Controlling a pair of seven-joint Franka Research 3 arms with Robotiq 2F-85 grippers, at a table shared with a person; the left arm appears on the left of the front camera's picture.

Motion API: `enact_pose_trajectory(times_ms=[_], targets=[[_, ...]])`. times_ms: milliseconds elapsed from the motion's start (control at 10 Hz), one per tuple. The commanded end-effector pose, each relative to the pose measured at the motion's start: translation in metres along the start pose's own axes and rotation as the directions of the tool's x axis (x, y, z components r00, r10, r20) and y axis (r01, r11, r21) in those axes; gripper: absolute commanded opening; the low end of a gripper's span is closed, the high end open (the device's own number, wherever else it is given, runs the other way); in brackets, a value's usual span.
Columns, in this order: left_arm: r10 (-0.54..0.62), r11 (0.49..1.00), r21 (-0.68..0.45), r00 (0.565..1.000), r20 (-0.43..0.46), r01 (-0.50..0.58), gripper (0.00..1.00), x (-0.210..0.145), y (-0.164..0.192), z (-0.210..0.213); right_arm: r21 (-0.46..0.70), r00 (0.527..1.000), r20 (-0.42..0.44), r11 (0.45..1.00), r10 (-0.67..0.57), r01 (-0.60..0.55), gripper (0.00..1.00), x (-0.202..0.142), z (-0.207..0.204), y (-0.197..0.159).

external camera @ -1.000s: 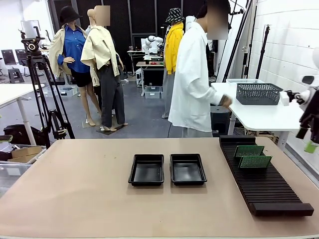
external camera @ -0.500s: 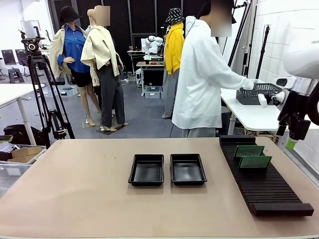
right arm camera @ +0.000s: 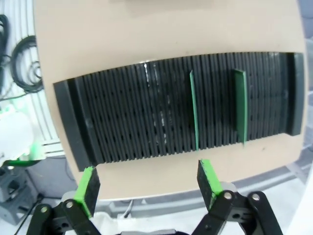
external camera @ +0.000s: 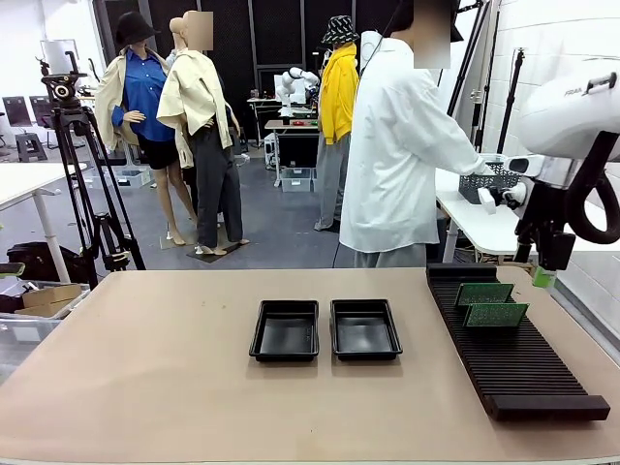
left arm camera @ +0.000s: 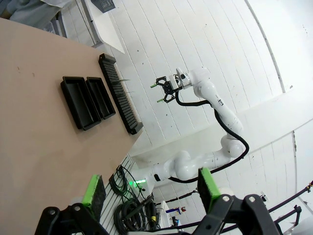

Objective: Inspect and transfer BCBs to ESD trays.
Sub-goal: Pick up the Blank PCB from the PCB Rack and place it in the left ESD tray.

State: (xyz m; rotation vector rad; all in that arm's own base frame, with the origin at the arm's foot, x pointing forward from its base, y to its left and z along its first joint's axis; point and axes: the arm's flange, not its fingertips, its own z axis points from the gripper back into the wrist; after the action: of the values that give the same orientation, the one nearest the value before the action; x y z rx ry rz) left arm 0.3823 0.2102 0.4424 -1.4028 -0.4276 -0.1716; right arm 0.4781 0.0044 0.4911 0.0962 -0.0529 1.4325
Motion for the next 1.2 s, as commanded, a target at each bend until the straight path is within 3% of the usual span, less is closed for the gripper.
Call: enact_pose_trajectory(times_ms=[0, 500, 1100], targets=[[0.003, 1.000, 0.009, 1.000, -0.001, -0.003, 1.00, -0.001, -0.002, 0.002, -0.030, 0.999, -0.015, 0.999, 0.037, -0.038, 1.00, 0.005, -0.011, -0.019], [0.003, 1.000, 0.009, 1.000, -0.001, -0.003, 1.00, -0.001, -0.002, 0.002, -0.094, 0.999, -0.036, 0.995, -0.020, 0.017, 1.00, 0.010, -0.053, -0.062], [0.003, 1.000, 0.009, 1.000, -0.001, -0.003, 1.00, -0.001, -0.002, 0.002, -0.021, 0.999, -0.051, 1.000, -0.005, 0.004, 1.00, 0.010, -0.085, -0.081]])
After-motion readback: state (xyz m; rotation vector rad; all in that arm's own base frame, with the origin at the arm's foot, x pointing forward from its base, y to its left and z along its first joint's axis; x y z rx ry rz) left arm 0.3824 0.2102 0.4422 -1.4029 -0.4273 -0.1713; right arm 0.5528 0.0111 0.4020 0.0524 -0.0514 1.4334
